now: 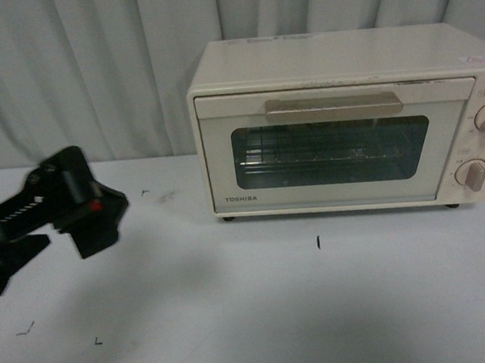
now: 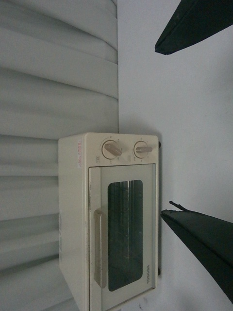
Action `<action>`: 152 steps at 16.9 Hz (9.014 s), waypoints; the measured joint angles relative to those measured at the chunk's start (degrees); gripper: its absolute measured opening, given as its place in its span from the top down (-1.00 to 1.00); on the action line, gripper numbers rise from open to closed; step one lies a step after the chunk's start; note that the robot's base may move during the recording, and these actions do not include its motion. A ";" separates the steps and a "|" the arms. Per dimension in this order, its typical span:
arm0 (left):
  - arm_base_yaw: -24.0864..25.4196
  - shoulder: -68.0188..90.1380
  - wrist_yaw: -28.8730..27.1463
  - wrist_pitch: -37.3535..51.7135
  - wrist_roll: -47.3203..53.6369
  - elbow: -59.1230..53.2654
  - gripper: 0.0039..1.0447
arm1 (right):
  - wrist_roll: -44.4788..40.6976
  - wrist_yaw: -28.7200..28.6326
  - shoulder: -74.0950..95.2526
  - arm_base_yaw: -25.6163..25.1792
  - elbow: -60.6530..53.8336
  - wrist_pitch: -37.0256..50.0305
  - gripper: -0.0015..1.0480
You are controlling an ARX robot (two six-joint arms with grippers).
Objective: Open oven
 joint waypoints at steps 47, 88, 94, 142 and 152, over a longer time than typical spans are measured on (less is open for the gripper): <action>-17.11 37.70 -3.78 8.70 -27.69 18.78 -0.88 | 1.16 2.32 0.44 0.66 0.31 -1.73 -0.87; -17.11 37.70 -3.78 8.76 -27.61 18.69 -0.88 | -70.12 -9.09 104.45 14.19 61.13 13.81 0.96; -17.11 37.70 -3.78 8.74 -27.58 18.69 -0.88 | -66.03 -10.86 104.19 13.81 61.13 11.72 0.96; -17.11 37.68 -3.80 8.81 -27.26 18.58 -0.88 | -30.73 -8.46 82.95 15.54 54.10 20.35 -0.72; -17.29 37.68 -3.78 8.76 -27.28 18.58 -0.88 | -0.26 7.32 61.46 6.93 16.68 44.00 0.97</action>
